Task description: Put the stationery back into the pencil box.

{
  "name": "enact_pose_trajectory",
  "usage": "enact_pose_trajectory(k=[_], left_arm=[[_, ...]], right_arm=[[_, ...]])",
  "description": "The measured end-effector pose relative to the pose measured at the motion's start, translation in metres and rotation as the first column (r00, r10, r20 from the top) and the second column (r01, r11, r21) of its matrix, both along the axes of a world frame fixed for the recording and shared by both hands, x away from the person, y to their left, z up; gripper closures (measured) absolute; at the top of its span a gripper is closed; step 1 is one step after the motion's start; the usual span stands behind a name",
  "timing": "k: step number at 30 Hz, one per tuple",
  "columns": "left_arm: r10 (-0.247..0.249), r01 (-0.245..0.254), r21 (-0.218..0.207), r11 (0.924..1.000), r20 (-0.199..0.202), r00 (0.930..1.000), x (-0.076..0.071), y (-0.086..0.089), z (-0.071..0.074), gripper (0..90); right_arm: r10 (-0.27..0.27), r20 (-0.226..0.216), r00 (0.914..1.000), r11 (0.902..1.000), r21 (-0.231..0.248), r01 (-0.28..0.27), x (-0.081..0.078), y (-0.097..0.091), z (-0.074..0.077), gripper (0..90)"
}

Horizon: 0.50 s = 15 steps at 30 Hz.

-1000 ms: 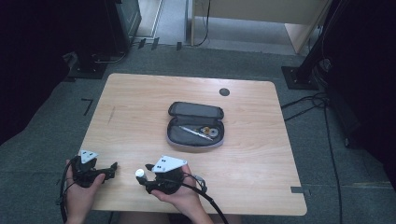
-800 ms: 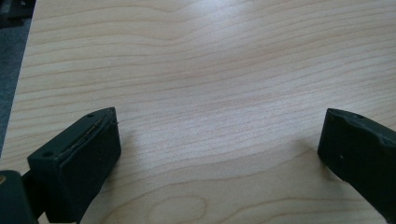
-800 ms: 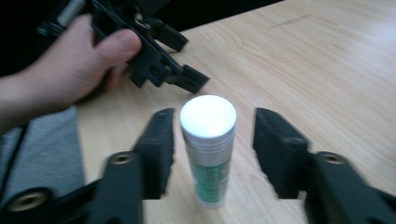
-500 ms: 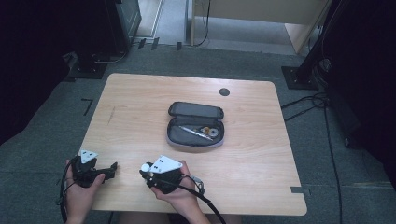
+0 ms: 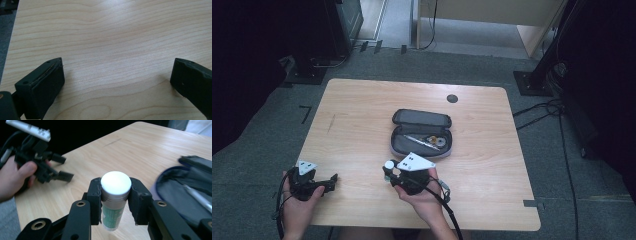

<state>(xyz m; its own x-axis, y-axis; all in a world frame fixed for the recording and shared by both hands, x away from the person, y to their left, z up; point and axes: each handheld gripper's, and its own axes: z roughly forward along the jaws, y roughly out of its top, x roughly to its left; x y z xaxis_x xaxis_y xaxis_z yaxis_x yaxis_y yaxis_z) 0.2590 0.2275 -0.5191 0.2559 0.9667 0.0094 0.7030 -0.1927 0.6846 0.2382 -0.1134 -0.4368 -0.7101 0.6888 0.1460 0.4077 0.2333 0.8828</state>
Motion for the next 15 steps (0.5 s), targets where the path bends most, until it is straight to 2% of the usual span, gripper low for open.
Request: enact_pose_trajectory(k=[8,14,15], left_arm=[[-0.001,0.001,0.001,1.0,-0.001,1.0,0.0,0.0,0.0,0.0],[-0.002,0.002,0.001,1.0,-0.002,1.0,0.0,0.0,0.0,0.0],[-0.001,0.001,0.001,1.0,-0.002,1.0,0.0,0.0,0.0,0.0]], right_arm=[[-0.1,0.026,0.9946,0.995,-0.002,0.1,0.012,-0.036,0.024,65.6],[-0.187,0.026,0.982,0.9823,0.011,0.187,0.021,-0.063,0.034,65.6],[-0.203,0.037,0.9784,0.9791,0.005,0.203,0.023,-0.067,0.035,65.6]])
